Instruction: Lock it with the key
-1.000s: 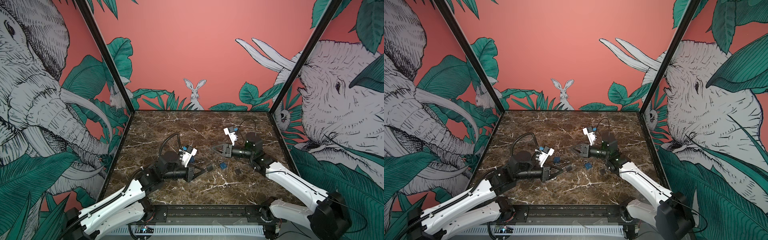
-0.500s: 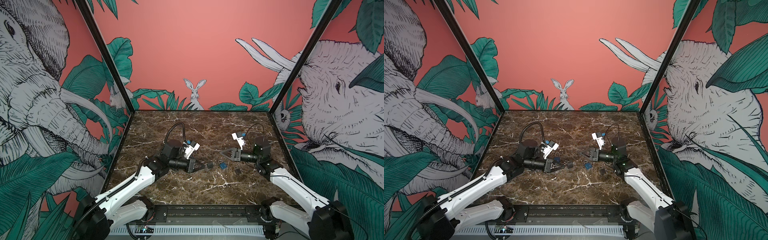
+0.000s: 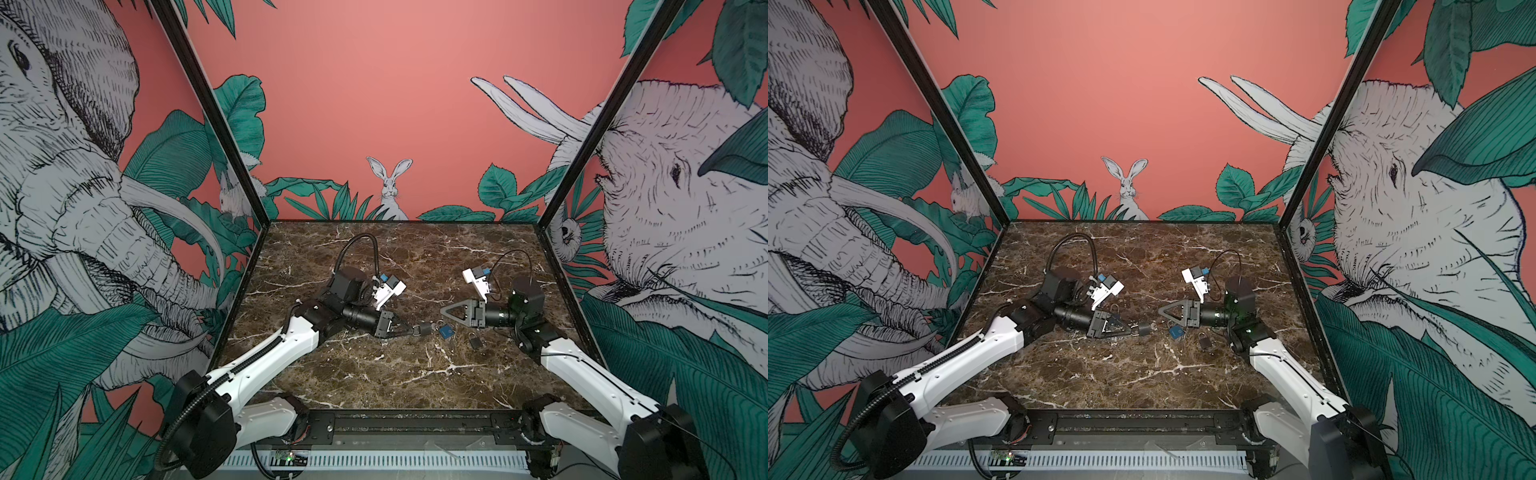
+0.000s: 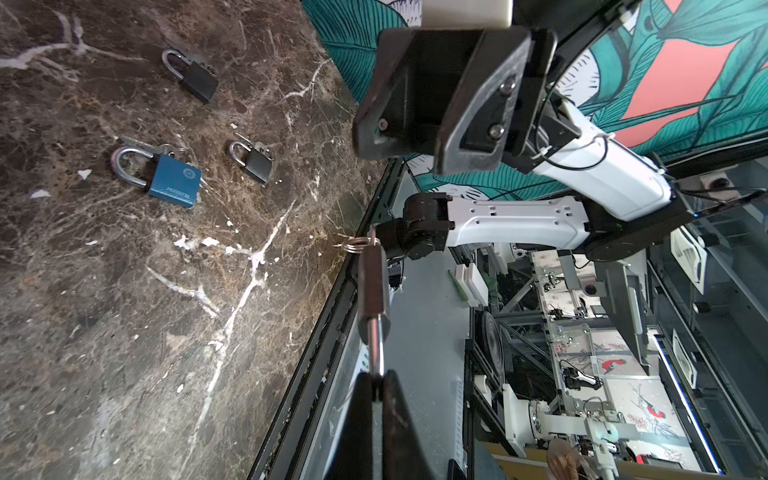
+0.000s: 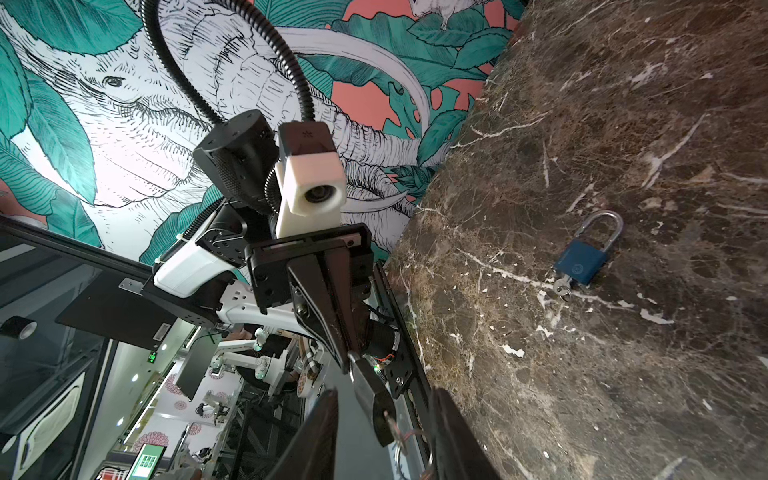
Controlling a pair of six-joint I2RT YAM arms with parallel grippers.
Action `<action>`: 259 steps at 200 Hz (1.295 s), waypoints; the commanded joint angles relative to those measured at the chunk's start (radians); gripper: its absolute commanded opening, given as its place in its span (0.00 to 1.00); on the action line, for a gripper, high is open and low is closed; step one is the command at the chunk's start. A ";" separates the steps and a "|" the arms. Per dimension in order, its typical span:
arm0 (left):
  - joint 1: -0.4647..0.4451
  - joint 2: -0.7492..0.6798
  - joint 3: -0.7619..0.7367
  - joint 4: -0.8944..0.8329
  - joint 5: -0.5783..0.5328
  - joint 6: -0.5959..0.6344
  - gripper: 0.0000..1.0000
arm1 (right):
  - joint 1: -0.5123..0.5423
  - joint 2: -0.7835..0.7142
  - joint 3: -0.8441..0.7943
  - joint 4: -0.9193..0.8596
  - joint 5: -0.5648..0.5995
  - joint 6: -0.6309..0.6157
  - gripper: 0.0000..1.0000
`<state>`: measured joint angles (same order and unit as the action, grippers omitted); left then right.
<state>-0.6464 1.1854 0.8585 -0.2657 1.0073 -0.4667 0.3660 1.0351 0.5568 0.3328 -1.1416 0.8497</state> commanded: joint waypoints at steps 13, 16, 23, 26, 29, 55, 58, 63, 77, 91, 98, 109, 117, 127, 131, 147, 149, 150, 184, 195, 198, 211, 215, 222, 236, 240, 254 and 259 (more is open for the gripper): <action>0.026 -0.003 0.058 -0.093 0.084 0.093 0.00 | 0.044 0.011 0.016 0.037 -0.016 -0.019 0.37; 0.028 -0.003 0.059 -0.097 0.085 0.095 0.00 | 0.048 0.013 0.020 0.033 -0.017 -0.021 0.36; 0.033 -0.004 0.060 -0.102 0.096 0.100 0.00 | 0.056 0.016 0.024 0.025 -0.019 -0.027 0.37; 0.035 -0.003 0.060 -0.103 0.097 0.101 0.00 | 0.060 0.018 0.025 0.025 -0.017 -0.028 0.37; 0.038 -0.005 0.061 -0.105 0.101 0.101 0.00 | 0.063 0.020 0.026 0.023 -0.016 -0.030 0.36; 0.056 -0.008 0.061 -0.116 0.120 0.114 0.00 | 0.088 0.035 0.042 -0.004 -0.011 -0.051 0.35; 0.057 -0.009 0.061 -0.117 0.123 0.114 0.00 | 0.090 0.037 0.044 -0.004 -0.010 -0.052 0.35; 0.059 -0.008 0.059 -0.116 0.126 0.115 0.00 | 0.093 0.040 0.048 -0.004 -0.012 -0.053 0.35; 0.060 -0.007 0.060 -0.121 0.133 0.119 0.00 | 0.104 0.046 0.056 -0.008 -0.012 -0.057 0.35; 0.063 -0.006 0.058 -0.122 0.140 0.123 0.00 | 0.112 0.052 0.062 -0.014 -0.009 -0.064 0.35; 0.063 -0.007 0.057 -0.124 0.143 0.123 0.00 | 0.114 0.056 0.065 -0.015 -0.009 -0.066 0.35; 0.065 -0.007 0.057 -0.124 0.150 0.125 0.00 | 0.118 0.062 0.068 -0.016 -0.006 -0.070 0.35; 0.067 -0.006 0.059 -0.127 0.148 0.125 0.00 | 0.121 0.066 0.070 -0.016 -0.007 -0.071 0.35; 0.068 -0.007 0.059 -0.127 0.150 0.125 0.00 | 0.128 0.075 0.076 -0.022 -0.010 -0.075 0.35; 0.068 -0.007 0.061 -0.127 0.149 0.125 0.00 | 0.132 0.076 0.077 -0.024 -0.011 -0.076 0.35; 0.071 -0.010 0.062 -0.129 0.148 0.126 0.00 | 0.147 0.083 0.083 -0.039 -0.014 -0.087 0.31; 0.071 -0.010 0.061 -0.129 0.147 0.126 0.00 | 0.147 0.083 0.083 -0.042 -0.014 -0.088 0.31; 0.072 -0.010 0.061 -0.130 0.147 0.126 0.00 | 0.148 0.083 0.083 -0.044 -0.014 -0.089 0.30; 0.088 -0.016 0.060 -0.132 0.144 0.126 0.00 | 0.154 0.070 0.087 -0.080 -0.014 -0.106 0.28; 0.093 -0.016 0.059 -0.132 0.145 0.127 0.00 | 0.156 0.063 0.089 -0.104 -0.014 -0.119 0.29; 0.095 -0.017 0.059 -0.132 0.145 0.128 0.00 | 0.156 0.061 0.090 -0.111 -0.013 -0.123 0.29; 0.100 -0.019 0.060 -0.131 0.146 0.128 0.00 | 0.156 0.055 0.092 -0.135 -0.011 -0.138 0.28; 0.101 -0.020 0.061 -0.130 0.145 0.128 0.00 | 0.157 0.054 0.092 -0.137 -0.009 -0.139 0.28; 0.102 -0.017 0.060 -0.129 0.145 0.126 0.00 | 0.156 0.053 0.091 -0.138 -0.009 -0.141 0.27; 0.103 -0.016 0.061 -0.126 0.148 0.125 0.00 | 0.157 0.052 0.093 -0.140 -0.011 -0.141 0.24; 0.104 -0.016 0.060 -0.126 0.150 0.124 0.00 | 0.157 0.052 0.092 -0.138 -0.010 -0.140 0.22; 0.103 -0.015 0.061 -0.125 0.155 0.121 0.00 | 0.159 0.054 0.095 -0.139 -0.009 -0.142 0.19; 0.104 -0.014 0.061 -0.124 0.158 0.120 0.00 | 0.161 0.054 0.095 -0.137 -0.008 -0.143 0.18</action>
<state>-0.5480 1.1915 0.8898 -0.3927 1.1259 -0.3687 0.5175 1.1072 0.6201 0.1875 -1.1412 0.7277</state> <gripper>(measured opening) 0.065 0.203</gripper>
